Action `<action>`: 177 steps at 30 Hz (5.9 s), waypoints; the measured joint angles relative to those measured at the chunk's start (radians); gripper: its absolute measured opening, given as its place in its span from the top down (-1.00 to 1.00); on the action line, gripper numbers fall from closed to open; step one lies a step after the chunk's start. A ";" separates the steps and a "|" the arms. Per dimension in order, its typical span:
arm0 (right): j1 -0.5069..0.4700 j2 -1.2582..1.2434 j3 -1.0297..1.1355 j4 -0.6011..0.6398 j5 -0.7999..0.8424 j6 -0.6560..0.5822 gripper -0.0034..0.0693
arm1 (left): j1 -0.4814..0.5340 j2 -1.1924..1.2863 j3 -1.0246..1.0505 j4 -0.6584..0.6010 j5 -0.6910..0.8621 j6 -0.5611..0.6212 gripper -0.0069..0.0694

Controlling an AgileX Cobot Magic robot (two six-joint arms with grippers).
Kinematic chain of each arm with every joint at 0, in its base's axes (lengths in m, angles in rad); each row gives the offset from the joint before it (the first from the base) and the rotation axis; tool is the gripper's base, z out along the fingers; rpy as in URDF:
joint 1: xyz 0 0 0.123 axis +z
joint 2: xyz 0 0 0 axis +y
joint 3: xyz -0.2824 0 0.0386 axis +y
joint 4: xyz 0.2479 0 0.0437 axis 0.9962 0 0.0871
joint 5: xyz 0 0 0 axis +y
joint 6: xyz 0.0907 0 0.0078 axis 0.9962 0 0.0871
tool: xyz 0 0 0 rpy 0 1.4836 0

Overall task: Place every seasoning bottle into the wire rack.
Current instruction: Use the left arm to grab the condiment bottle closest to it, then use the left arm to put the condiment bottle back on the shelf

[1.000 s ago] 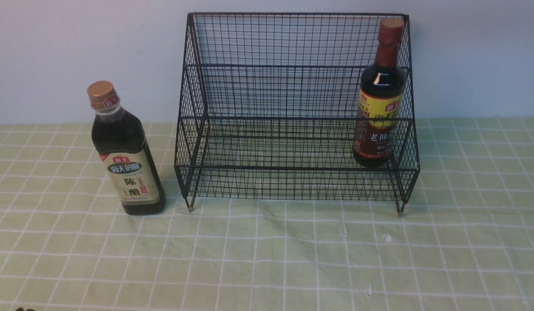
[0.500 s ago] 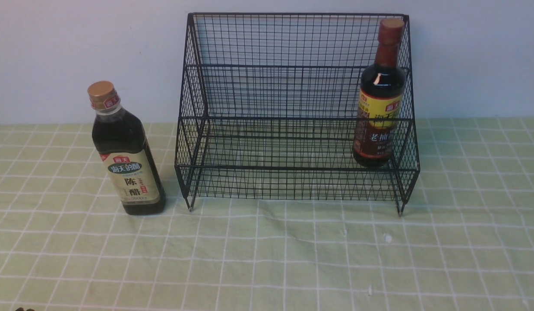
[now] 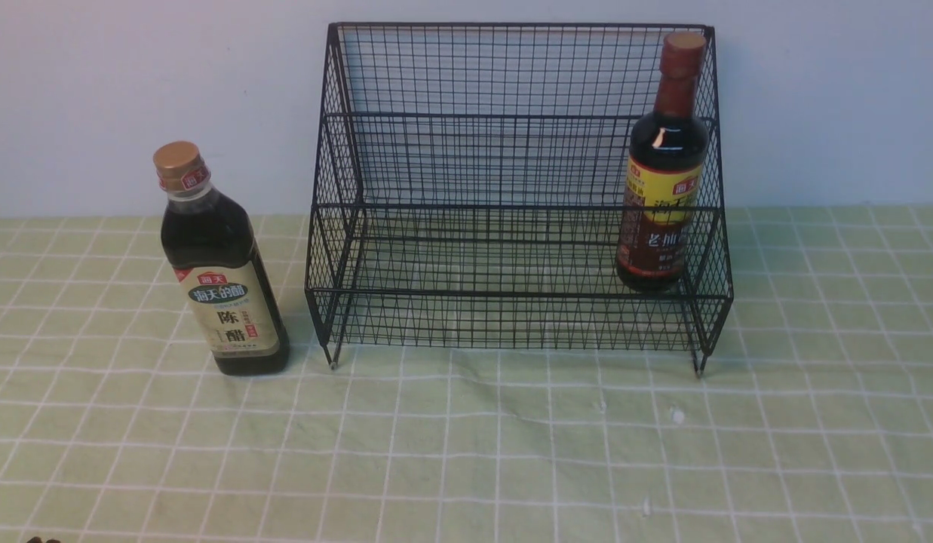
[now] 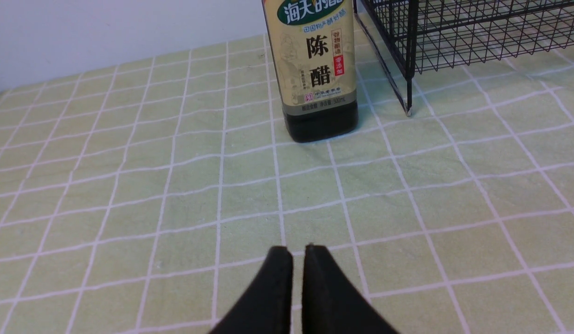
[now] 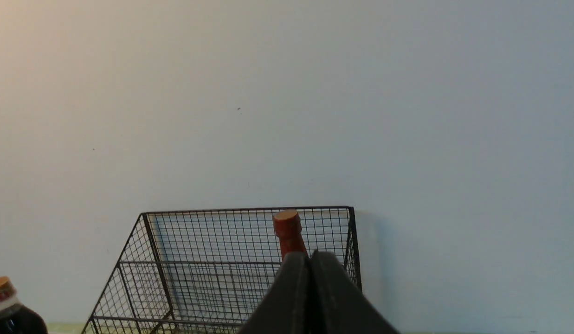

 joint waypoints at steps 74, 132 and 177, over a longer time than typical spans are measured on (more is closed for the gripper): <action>-0.147 -0.284 0.805 -0.225 -0.241 -0.040 0.94 | 0.000 0.000 0.004 -0.068 -0.378 -0.085 0.77; -0.147 -0.284 0.805 -0.225 -0.239 -0.040 0.94 | 0.000 1.528 -0.727 0.041 -0.984 -0.257 0.01; -0.147 -0.284 0.805 -0.225 -0.238 -0.054 0.94 | -0.329 1.741 -1.489 -0.707 -0.760 0.477 0.01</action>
